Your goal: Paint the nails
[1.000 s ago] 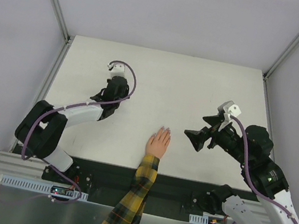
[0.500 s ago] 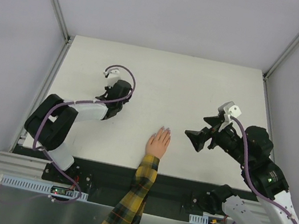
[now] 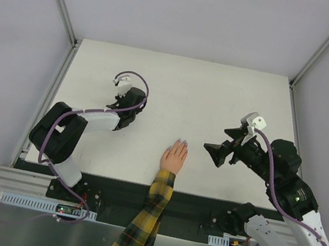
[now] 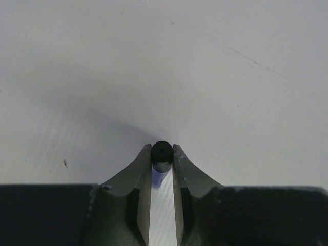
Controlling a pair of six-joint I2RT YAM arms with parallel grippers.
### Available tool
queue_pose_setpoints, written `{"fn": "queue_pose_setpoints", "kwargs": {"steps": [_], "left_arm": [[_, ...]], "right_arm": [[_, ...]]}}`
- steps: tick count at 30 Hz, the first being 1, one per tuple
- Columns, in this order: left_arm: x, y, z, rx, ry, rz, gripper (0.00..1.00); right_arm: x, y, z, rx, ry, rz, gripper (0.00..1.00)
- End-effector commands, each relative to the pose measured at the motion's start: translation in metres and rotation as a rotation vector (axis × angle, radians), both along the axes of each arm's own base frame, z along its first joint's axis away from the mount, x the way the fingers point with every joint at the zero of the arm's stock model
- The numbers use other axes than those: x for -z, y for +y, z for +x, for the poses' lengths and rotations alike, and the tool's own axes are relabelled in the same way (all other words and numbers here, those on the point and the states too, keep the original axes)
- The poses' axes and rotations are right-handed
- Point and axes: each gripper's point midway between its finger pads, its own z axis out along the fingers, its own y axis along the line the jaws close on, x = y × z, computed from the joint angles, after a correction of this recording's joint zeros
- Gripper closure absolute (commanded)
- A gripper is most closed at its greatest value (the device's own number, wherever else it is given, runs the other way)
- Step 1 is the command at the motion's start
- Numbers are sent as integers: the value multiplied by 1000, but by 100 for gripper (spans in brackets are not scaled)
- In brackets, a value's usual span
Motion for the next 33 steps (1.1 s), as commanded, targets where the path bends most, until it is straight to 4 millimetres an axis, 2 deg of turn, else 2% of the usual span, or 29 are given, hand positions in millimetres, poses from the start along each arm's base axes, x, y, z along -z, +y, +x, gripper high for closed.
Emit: {"fn": "queue_pose_setpoints", "kwargs": {"steps": [1,6,10,11,13,17,18,19,20,21,22,23,24,25,26,27,30,33], "left_arm": [[-11,1,4,-5,-10,20,82],[-23,-4,4,27,-33,49,77],[-32,-10,3,56,-45,31,61],[-34,-11,3,63,-44,24,53],[-42,-16,1,90,-49,5,46],[-70,-23,-4,135,-89,-40,32],[-86,-23,-6,145,-118,-59,26],[-95,-28,-8,176,-128,-77,25],[-105,-30,-12,197,-135,-89,15],[-126,-32,-16,222,-176,-116,13],[-137,-40,-22,286,-185,-137,1],[-152,-44,-25,318,-214,-152,1],[-176,-46,-34,356,-258,-176,1],[-190,-48,-39,392,-284,-177,1],[-209,-54,-46,446,-317,-203,1],[-231,-53,-57,475,-366,-216,1],[-279,-57,-79,585,-466,-233,1],[-315,-64,-103,697,-520,-251,1]], "right_arm": [[0,-1,0,13,5,16,9],[2,1,0,5,14,16,9],[1,2,0,0,17,20,9],[1,2,0,2,18,21,9],[1,1,-1,7,18,23,9],[2,-12,8,110,31,18,9],[3,-22,15,180,31,10,9],[4,-29,17,226,42,0,8],[4,-38,22,290,50,-12,7],[5,-54,29,394,59,-22,7],[14,-62,30,438,100,-69,7],[7,-76,35,526,94,-77,6],[6,-81,36,567,112,-81,6],[13,-86,35,593,144,-116,5],[8,-92,36,625,140,-120,5],[7,-95,35,640,143,-123,5],[1,-103,32,670,130,-113,4],[-20,-110,30,696,84,-63,2]]}}
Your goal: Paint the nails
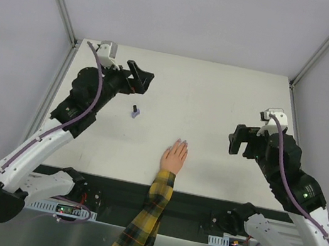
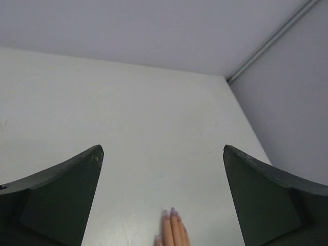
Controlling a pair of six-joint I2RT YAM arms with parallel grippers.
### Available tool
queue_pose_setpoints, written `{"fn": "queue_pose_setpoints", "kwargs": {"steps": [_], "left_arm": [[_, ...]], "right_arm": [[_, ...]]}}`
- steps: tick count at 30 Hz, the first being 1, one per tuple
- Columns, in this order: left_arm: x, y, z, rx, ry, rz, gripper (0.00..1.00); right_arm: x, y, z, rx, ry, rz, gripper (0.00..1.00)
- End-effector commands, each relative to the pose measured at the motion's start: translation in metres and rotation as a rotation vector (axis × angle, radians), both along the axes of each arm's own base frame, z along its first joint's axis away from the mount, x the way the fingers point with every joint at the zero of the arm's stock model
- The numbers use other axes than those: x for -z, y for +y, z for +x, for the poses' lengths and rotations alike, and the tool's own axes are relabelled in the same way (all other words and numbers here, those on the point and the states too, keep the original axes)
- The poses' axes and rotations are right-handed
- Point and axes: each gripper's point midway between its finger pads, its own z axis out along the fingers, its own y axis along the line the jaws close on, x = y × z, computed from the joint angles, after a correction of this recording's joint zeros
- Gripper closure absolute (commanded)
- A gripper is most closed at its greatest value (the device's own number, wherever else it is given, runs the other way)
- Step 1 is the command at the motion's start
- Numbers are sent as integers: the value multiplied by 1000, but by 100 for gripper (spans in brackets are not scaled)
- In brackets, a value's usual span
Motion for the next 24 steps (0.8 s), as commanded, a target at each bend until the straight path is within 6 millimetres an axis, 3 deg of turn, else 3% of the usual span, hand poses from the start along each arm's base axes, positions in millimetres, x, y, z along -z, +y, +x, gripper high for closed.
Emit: {"fn": "queue_pose_setpoints", "kwargs": {"steps": [1,6,12,16,19,22,23,24], "left_arm": [[-55,-18,-44,231,-100,24,1],[-86,-23,-82,366,-148,12,1],[-129,-15,-107,405,-224,14,1],[-174,-6,-125,407,-327,-11,1],[-200,6,-137,376,-390,-33,1],[-217,13,-144,355,-433,-37,1],[-221,15,-146,353,-440,-40,1],[-223,15,-146,353,-444,-41,1]], "right_arm": [[-33,-29,-7,138,-59,35,3],[-63,-10,-13,15,-134,116,3],[-109,-1,-18,-61,-232,175,3],[-140,-3,-18,-69,-326,192,4],[-165,-21,-22,-4,-405,203,4],[-184,-23,-29,-28,-494,235,4],[-185,-15,-28,-67,-493,222,3],[-191,-22,-35,-60,-462,201,4]]}}
